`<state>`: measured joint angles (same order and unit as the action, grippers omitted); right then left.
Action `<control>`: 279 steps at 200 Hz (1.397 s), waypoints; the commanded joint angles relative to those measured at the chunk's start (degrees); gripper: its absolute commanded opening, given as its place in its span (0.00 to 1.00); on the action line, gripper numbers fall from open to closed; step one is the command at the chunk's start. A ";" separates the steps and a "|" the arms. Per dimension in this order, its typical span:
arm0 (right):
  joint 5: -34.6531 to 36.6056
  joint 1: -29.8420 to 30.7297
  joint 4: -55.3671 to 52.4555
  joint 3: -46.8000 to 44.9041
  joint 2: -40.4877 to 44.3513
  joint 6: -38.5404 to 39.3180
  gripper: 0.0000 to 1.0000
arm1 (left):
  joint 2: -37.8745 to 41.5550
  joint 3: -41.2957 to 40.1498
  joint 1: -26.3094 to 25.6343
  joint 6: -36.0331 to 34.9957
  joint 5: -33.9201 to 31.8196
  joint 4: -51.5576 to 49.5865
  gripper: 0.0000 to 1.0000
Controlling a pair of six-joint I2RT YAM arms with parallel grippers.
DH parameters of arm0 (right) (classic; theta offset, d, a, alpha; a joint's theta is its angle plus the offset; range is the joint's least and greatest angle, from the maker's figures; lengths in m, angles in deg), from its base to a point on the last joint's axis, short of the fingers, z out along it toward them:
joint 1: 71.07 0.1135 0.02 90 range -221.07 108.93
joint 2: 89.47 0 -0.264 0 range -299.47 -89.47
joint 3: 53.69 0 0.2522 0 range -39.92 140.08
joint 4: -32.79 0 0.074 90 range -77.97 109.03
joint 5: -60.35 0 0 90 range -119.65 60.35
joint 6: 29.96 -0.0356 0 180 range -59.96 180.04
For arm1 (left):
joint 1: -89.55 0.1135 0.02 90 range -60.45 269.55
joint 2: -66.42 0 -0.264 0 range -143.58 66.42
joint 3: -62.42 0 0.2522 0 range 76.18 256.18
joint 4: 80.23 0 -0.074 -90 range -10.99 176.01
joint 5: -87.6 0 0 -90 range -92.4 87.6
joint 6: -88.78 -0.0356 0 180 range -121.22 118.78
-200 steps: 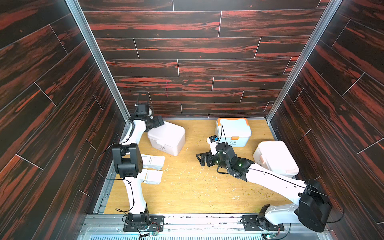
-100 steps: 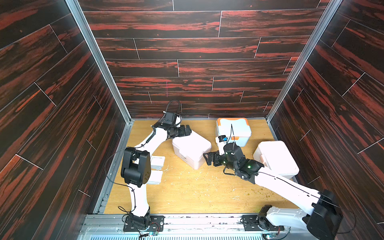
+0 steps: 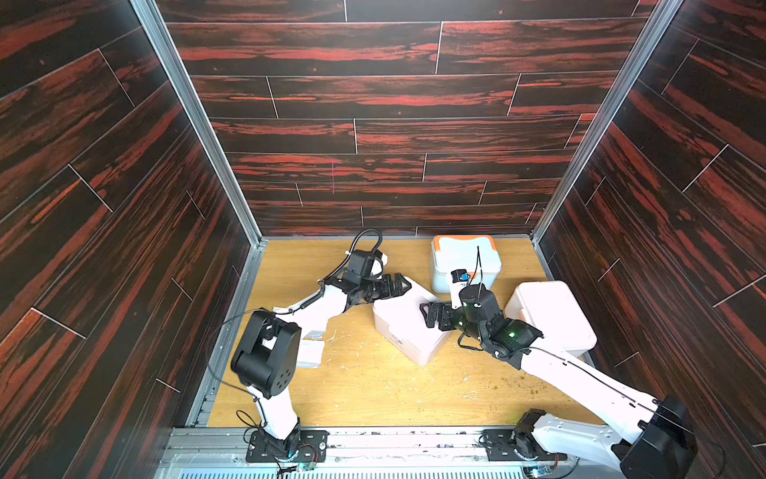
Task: Open first aid kits and take out gauze
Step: Move the first aid kit to the center of the board.
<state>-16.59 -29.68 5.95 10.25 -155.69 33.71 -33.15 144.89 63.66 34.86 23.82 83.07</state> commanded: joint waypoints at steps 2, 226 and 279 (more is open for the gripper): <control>-3.85 -2.88 -1.29 1.54 -0.56 3.53 0.99 | 8.37 -3.27 1.97 2.15 -4.71 3.88 1.00; -37.39 -11.37 -5.42 -3.59 0.55 -0.67 0.81 | 19.08 -25.17 -2.31 8.83 5.30 12.52 1.00; -18.70 -11.42 -12.25 -2.01 3.99 -1.77 0.91 | 16.66 -23.80 -8.78 10.88 3.42 16.77 1.00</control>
<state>-44.24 -41.18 -2.12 7.06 -154.18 32.86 -15.33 118.81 57.43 44.17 26.90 95.73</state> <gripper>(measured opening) 0.880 0.997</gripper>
